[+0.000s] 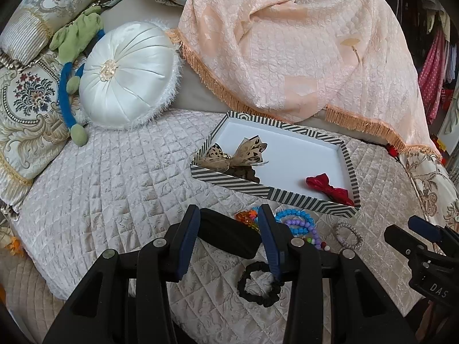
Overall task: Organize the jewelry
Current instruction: 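Withdraw both tools from the tray back over the jewelry pile, then grasp the black hair clip with the left tool while the right tool grasps the purple bead bracelet, then carry the black clip with the left tool while the right tool drops the purple bracelet in the tray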
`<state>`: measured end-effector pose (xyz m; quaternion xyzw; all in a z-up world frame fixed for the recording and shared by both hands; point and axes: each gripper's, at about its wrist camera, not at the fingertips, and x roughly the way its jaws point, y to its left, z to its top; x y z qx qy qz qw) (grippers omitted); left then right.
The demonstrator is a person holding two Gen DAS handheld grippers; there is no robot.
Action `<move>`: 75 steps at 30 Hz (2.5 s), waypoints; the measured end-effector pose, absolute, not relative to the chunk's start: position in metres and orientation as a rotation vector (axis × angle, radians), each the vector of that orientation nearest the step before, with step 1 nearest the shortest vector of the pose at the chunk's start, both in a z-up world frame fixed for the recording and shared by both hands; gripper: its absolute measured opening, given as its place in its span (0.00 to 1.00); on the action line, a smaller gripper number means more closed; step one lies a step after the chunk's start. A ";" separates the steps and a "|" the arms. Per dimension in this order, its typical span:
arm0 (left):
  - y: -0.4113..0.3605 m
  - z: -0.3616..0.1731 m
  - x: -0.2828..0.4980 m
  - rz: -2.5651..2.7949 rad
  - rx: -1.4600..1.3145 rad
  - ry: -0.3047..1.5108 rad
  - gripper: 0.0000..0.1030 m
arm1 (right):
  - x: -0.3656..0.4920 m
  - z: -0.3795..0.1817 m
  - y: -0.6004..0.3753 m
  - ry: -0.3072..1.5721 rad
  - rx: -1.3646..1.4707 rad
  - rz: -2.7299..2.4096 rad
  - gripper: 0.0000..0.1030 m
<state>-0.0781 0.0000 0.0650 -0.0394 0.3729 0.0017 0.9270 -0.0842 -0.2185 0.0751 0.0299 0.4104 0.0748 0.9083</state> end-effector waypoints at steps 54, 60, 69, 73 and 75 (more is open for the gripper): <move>0.067 -0.034 -0.003 0.018 -0.657 1.038 0.25 | -0.007 -0.034 -0.179 1.063 0.040 0.393 0.38; 0.061 -0.053 0.007 0.003 -0.682 1.113 0.25 | 0.000 -0.045 -0.178 1.087 0.046 0.395 0.12; 0.064 -0.033 -0.004 -0.046 -0.650 1.044 0.00 | -0.013 -0.015 -0.193 1.005 0.153 0.436 0.09; 0.064 -0.012 -0.010 -0.075 -0.630 1.003 0.00 | -0.019 0.008 -0.197 0.959 0.167 0.450 0.09; 0.062 0.000 -0.012 -0.092 -0.621 0.980 0.00 | -0.022 0.017 -0.198 0.936 0.162 0.448 0.09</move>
